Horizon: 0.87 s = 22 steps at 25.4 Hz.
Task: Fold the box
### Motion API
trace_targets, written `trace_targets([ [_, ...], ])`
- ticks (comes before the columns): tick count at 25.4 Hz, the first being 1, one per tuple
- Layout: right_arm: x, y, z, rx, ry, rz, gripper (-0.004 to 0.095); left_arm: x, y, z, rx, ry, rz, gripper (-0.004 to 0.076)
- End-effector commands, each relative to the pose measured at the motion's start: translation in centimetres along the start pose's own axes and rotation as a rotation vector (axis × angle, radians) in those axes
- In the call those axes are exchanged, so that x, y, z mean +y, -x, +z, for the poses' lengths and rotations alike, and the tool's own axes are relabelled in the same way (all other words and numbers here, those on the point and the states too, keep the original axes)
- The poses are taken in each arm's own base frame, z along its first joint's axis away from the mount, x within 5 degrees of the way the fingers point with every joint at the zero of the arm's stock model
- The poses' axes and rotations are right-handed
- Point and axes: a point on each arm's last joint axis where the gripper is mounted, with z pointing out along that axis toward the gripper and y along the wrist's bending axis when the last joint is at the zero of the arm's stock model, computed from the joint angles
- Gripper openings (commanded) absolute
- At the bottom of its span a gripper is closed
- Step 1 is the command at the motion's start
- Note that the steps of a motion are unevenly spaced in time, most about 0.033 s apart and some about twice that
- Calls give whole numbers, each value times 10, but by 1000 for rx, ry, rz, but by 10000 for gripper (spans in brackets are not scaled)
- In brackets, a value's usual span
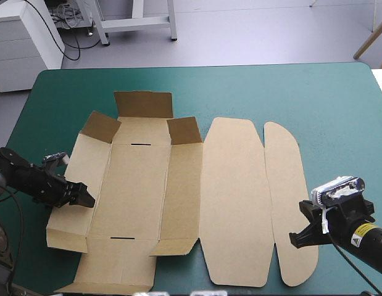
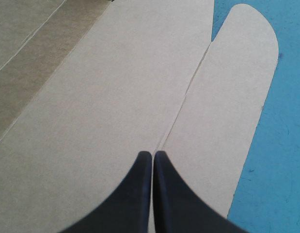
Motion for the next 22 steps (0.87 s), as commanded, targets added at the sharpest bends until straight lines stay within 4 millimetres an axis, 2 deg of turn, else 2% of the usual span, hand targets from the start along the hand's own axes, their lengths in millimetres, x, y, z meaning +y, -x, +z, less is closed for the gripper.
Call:
trace_targets([
  [1,-1,11,-6,-79,-12,-9,-4,-16,5,-18,-16,-52,25,461],
  [5,0,11,-6,-79,-7,-9,-4,-18,13,-30,-45,-40,38,330],
  [12,0,11,-6,-79,-7,-9,-4,-18,12,-27,-36,-44,5,233],
  [14,0,11,-6,-79,-6,-8,-4,-18,11,-26,-31,-47,2,167],
  [17,0,11,-6,-79,-6,-8,-4,-17,8,-23,-19,-53,-5,17],
  [18,0,11,-6,-79,-6,-8,-4,-17,8,-23,-19,-53,-5,-6],
  [22,0,11,-6,-79,-6,-8,-4,-20,9,-21,-12,-53,5,-8],
])
